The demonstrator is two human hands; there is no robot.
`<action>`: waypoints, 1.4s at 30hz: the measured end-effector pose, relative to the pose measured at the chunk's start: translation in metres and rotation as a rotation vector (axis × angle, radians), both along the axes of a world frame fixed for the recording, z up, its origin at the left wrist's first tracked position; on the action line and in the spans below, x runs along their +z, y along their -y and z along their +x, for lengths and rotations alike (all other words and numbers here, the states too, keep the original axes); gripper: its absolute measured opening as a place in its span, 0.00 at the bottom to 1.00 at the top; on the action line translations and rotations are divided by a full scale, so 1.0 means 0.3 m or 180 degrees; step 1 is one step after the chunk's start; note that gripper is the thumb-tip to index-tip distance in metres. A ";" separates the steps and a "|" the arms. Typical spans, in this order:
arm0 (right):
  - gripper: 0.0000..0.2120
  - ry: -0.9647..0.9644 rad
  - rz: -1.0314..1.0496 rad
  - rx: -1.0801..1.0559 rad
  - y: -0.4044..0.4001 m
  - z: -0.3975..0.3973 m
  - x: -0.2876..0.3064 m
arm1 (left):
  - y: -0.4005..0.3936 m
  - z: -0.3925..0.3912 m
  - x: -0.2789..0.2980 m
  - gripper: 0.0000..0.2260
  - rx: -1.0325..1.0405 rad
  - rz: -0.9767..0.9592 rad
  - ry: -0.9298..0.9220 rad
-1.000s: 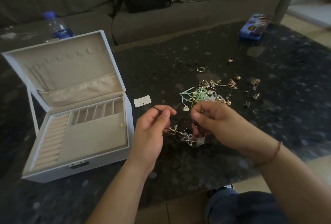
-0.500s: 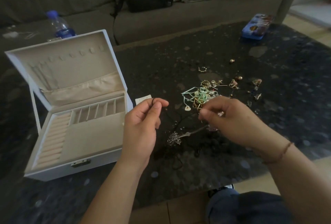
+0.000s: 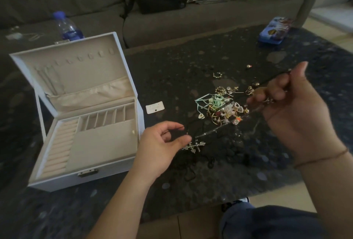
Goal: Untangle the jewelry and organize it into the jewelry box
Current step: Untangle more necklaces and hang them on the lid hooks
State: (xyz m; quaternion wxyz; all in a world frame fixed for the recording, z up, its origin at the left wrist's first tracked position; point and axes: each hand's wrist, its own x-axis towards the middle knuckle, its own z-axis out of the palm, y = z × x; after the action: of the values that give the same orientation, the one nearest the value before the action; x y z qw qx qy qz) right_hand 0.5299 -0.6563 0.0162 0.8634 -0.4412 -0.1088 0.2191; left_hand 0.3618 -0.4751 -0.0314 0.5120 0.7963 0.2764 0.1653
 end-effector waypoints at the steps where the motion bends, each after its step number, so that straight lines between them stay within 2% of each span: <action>1: 0.18 -0.0042 -0.0127 -0.0069 0.011 0.011 0.002 | 0.005 0.000 -0.008 0.08 -0.0074 0.0222 -0.0128; 3: 0.19 0.0212 -0.0878 -0.0507 0.033 0.022 0.005 | 0.024 0.003 -0.018 0.10 -0.0079 0.0562 -0.0166; 5: 0.20 0.1056 -0.2390 -0.0966 0.064 0.039 -0.004 | 0.034 0.011 -0.025 0.10 0.0039 0.0696 -0.0002; 7: 0.19 0.1854 -0.3993 -0.0657 0.094 0.069 -0.023 | 0.030 0.019 -0.029 0.09 0.0193 0.0651 0.0171; 9: 0.17 0.1834 -0.4968 0.0168 0.116 0.089 -0.039 | 0.021 0.018 -0.031 0.13 0.0457 0.0230 0.0400; 12: 0.13 0.1544 -0.5638 0.0956 0.124 0.102 -0.066 | 0.029 0.013 0.004 0.23 0.0808 -0.0656 0.0771; 14: 0.12 0.1714 -0.5970 0.1129 0.119 0.112 -0.086 | 0.036 0.008 0.029 0.25 0.0827 -0.0680 0.0939; 16: 0.11 0.1923 -0.6252 0.1234 0.111 0.111 -0.091 | 0.038 0.004 0.051 0.22 0.0636 -0.0796 0.1051; 18: 0.08 0.2114 -0.6258 0.1182 0.106 0.107 -0.089 | 0.042 0.003 0.063 0.20 0.0343 -0.1173 0.1134; 20: 0.14 0.2756 -0.6010 0.0947 0.079 0.071 -0.086 | 0.043 0.003 0.071 0.17 0.0123 -0.1426 0.1160; 22: 0.15 0.3487 -0.4889 0.0480 0.011 -0.011 -0.093 | 0.042 -0.001 0.073 0.16 0.0004 -0.1424 0.1120; 24: 0.12 0.3562 -0.3639 0.0543 -0.086 -0.130 -0.086 | 0.039 -0.009 0.082 0.15 -0.0108 -0.1368 0.1126; 25: 0.12 0.3565 -0.3287 0.0756 -0.128 -0.174 -0.094 | 0.038 -0.014 0.089 0.14 -0.0161 -0.1330 0.1136; 27: 0.10 0.3742 -0.3034 0.1047 -0.183 -0.223 -0.127 | 0.034 -0.027 0.102 0.13 -0.0261 -0.1165 0.1123; 30: 0.05 0.4045 -0.3094 0.1111 -0.200 -0.222 -0.154 | 0.024 -0.048 0.123 0.11 -0.0499 -0.0889 0.1035; 32: 0.04 0.3938 -0.3215 0.1037 -0.194 -0.203 -0.148 | 0.019 -0.059 0.136 0.11 -0.0563 -0.0547 0.0880; 35: 0.03 0.3603 -0.3366 0.0964 -0.164 -0.159 -0.118 | -0.004 -0.063 0.139 0.08 -0.0294 -0.0136 0.0667; 39: 0.03 0.2218 -0.2354 0.0992 -0.097 -0.097 -0.056 | -0.050 -0.062 0.128 0.05 -0.0016 0.0253 0.0462; 40: 0.03 0.2129 -0.2166 0.1018 -0.079 -0.082 -0.042 | -0.056 -0.061 0.126 0.04 -0.0044 0.0421 0.0331; 42: 0.08 0.2113 -0.1843 0.1140 -0.046 -0.059 -0.023 | -0.060 -0.059 0.122 0.04 -0.0150 0.0856 0.0042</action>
State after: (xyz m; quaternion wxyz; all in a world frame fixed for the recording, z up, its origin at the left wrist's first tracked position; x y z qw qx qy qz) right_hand 0.5123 -0.6425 0.0092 0.5721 -0.6842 -0.3876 0.2330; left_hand 0.3440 -0.4572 0.0052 0.4062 0.8629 0.2296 0.1940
